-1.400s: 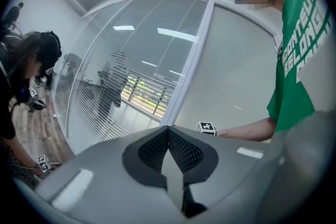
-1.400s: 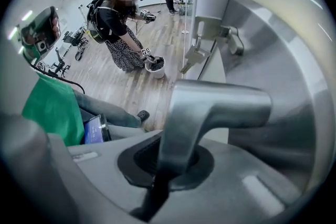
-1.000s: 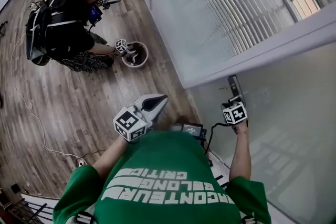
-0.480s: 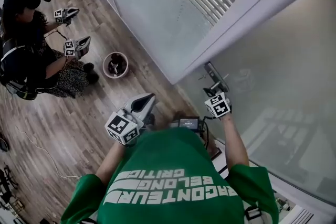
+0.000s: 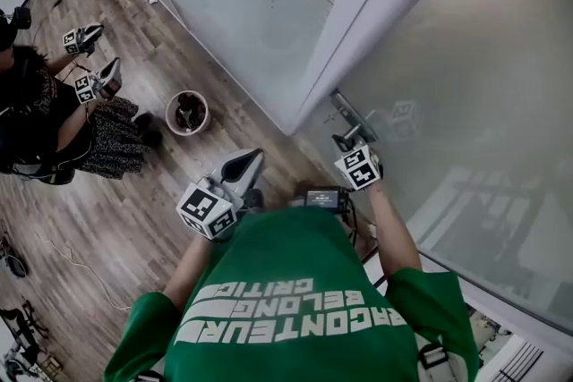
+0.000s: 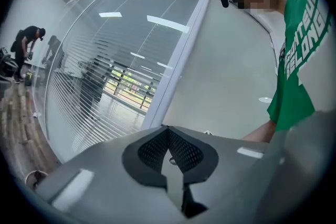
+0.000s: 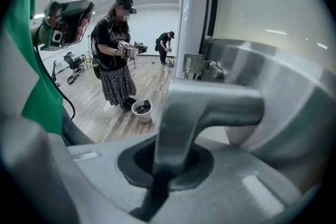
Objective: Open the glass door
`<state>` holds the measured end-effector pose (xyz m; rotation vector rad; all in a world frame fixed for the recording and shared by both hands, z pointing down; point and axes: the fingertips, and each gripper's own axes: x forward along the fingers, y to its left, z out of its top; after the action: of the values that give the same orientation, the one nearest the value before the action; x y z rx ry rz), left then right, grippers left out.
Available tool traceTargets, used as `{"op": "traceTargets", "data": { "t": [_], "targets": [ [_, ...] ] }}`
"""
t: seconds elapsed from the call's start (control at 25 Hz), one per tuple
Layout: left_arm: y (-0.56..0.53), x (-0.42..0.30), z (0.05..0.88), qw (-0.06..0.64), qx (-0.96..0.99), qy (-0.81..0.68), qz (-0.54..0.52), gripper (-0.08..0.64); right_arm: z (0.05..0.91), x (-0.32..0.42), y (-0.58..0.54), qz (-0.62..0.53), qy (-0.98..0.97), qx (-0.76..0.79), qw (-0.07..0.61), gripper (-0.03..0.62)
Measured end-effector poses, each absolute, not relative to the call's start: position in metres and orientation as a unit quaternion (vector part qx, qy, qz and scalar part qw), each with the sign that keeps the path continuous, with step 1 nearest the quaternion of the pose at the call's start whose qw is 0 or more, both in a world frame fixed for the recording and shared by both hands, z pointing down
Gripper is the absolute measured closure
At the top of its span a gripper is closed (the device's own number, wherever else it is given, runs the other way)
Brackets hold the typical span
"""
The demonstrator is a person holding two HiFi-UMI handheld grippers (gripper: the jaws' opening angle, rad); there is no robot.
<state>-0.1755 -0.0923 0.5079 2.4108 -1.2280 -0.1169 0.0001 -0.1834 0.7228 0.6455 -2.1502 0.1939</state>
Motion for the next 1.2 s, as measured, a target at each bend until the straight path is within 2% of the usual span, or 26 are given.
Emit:
{"op": "traceTargets", "data": {
  "t": [0.6,1.2],
  "targets": [
    [-0.098,-0.159,0.507,0.214,0.873,-0.438,-0.025,0.543,0.717,0.005,-0.22,0.092,-0.862,0.259,0.427,0.598],
    [-0.093,-0.13,0.495,0.21,0.863,-0.459,-0.024,0.543,0.714,0.042,-0.283,0.11,-0.848,0.285,0.433,0.598]
  ]
}}
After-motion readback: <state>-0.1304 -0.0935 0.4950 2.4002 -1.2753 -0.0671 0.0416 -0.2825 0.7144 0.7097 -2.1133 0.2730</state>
